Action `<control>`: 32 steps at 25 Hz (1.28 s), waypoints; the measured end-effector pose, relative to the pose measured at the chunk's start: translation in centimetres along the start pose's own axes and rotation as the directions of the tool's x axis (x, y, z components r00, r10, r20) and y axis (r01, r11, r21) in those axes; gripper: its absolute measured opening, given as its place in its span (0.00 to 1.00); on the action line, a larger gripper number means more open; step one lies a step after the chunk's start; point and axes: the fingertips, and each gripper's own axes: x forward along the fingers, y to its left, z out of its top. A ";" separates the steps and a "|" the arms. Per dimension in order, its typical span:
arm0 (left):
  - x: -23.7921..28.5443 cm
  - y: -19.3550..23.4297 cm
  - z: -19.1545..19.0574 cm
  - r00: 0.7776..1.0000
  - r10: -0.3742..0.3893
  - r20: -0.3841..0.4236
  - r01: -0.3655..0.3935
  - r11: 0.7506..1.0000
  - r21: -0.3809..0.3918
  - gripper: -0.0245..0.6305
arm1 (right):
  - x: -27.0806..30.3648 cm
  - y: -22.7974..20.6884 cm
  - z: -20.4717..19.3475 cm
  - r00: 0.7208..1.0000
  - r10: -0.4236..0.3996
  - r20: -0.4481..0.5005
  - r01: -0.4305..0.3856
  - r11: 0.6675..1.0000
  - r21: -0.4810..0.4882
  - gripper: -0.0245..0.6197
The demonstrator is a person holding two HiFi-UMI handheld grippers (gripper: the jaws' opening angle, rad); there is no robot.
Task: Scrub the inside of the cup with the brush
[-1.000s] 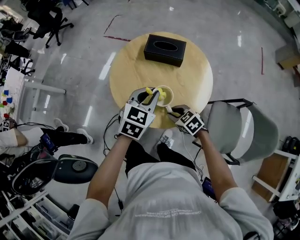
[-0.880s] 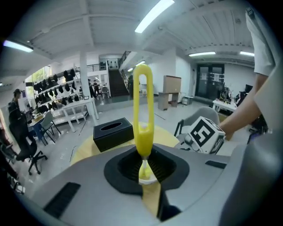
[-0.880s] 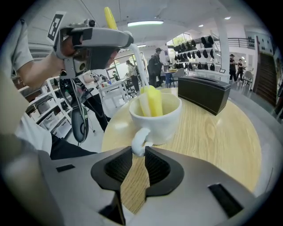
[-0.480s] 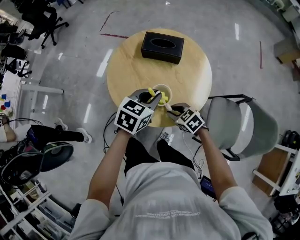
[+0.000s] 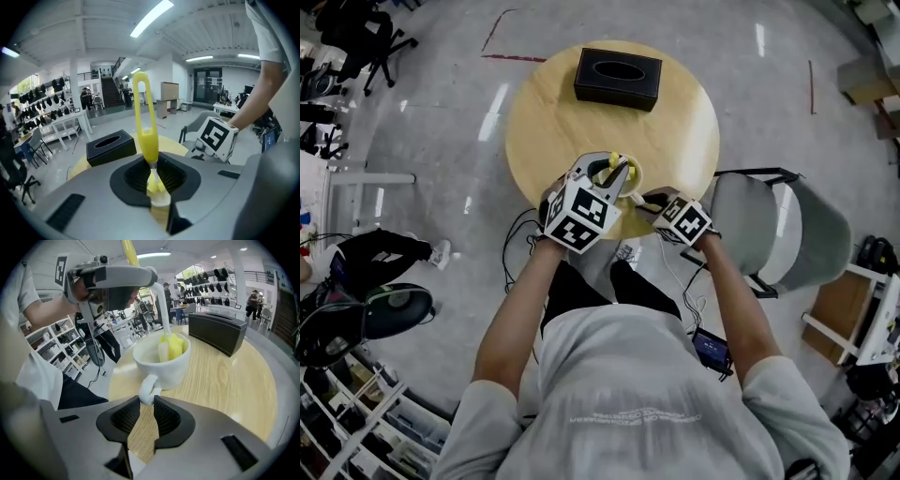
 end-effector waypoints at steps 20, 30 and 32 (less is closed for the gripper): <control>-8.5 7.9 8.9 0.921 -0.293 0.256 0.330 0.937 -0.115 0.11 | -9.4 -4.9 4.5 0.950 -0.311 0.015 0.303 0.935 0.186 0.23; -12.5 12.4 15.8 0.883 -0.025 0.468 0.050 0.998 -0.041 0.11 | -27.6 -7.2 11.9 0.597 -0.736 0.318 0.628 0.676 0.385 0.08; -13.2 13.1 16.8 0.874 0.004 0.485 0.009 1.000 -0.026 0.11 | -30.4 -6.8 13.6 0.524 -0.775 0.353 0.671 0.631 0.390 0.08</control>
